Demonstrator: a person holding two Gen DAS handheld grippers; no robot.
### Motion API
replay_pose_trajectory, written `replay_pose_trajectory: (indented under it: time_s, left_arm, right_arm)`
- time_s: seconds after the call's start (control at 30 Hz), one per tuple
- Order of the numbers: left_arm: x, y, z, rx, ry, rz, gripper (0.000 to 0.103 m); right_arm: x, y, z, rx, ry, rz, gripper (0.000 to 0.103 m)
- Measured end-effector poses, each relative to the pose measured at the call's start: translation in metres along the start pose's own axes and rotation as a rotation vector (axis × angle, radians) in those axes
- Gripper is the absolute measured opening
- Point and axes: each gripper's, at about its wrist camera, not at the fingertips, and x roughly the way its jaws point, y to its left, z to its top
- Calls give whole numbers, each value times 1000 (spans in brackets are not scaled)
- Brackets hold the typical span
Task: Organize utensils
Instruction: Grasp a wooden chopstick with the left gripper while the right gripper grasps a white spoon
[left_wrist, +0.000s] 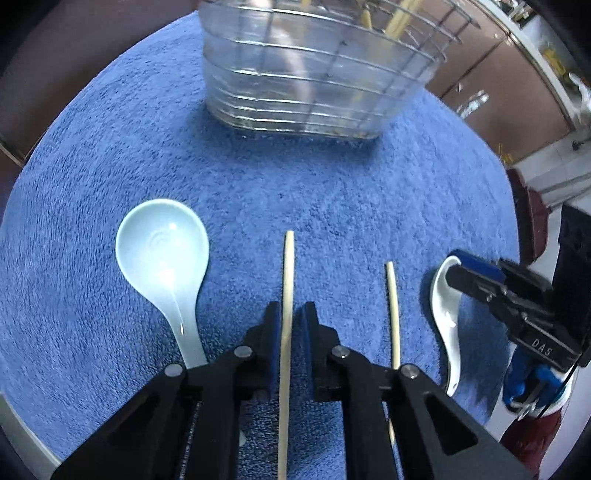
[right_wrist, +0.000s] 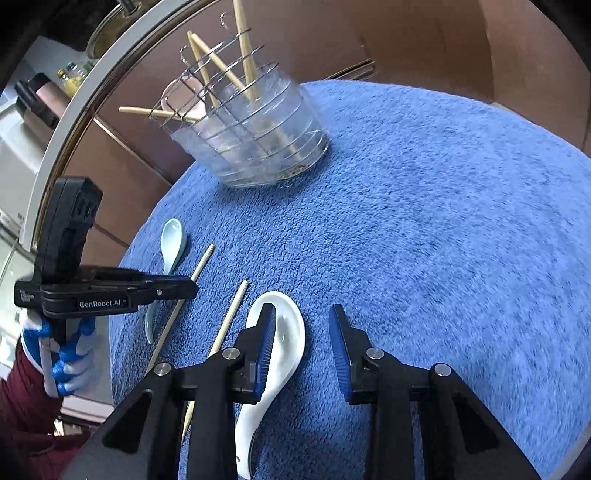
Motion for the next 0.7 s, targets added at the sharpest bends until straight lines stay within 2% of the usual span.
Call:
replay_pose_trajectory:
  time_s: [0.13, 0.27, 0.4, 0.7]
  left_arm:
    - [8, -13, 13, 25, 28, 23, 10]
    - [11, -21, 16, 41, 9, 50, 8]
    - [7, -22, 7, 37, -26, 65, 5]
    - [-11, -22, -18, 43, -118, 56, 5]
  right_arm:
    - [9, 1, 6, -30, 26, 20, 18]
    - [11, 4, 5, -61, 32, 18, 8]
    - [4, 9, -3, -90, 10, -20, 5]
    - [-42, 22, -25, -102, -86, -115, 5]
